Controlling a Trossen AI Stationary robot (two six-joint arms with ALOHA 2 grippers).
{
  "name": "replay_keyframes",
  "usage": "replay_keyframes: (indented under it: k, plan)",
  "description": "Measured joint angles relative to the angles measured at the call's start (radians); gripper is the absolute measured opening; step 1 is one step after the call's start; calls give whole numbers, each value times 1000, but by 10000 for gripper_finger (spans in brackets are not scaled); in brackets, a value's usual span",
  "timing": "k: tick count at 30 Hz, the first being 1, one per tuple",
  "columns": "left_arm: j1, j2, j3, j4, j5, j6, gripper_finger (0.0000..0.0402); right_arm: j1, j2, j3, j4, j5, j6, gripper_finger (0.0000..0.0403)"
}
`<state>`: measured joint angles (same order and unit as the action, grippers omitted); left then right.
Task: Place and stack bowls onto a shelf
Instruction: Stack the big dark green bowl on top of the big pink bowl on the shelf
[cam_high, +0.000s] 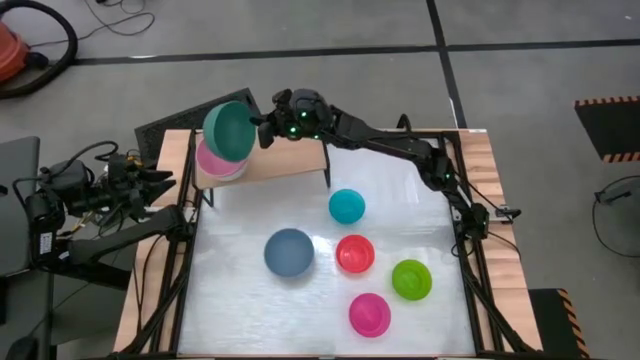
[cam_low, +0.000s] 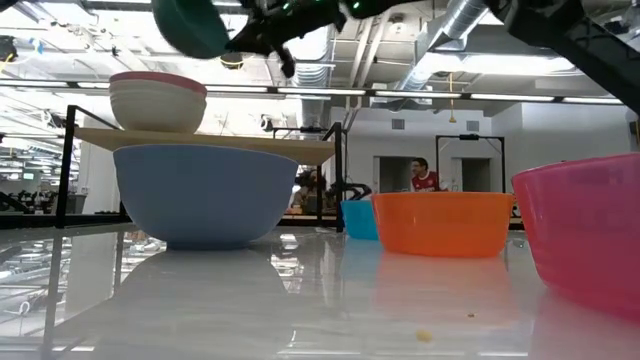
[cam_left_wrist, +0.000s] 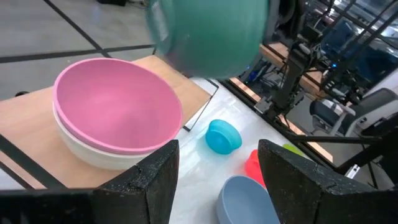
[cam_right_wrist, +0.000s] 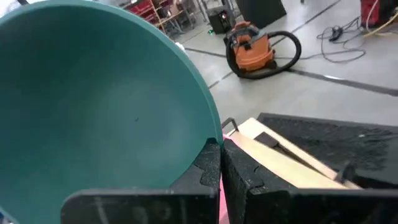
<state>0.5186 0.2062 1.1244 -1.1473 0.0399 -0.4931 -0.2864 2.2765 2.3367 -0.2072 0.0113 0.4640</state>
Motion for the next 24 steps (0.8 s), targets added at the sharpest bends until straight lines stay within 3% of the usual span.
replay_keyframes:
  k: [15, 24]
  plan:
    - [0, 0, 0, -6, -3, 1, 204, -4, 48, 0, -13, -15, 0, 22]
    - [0, 0, 0, -6, -11, 2, 204, -15, 48, 0, -13, -45, 8, 77]
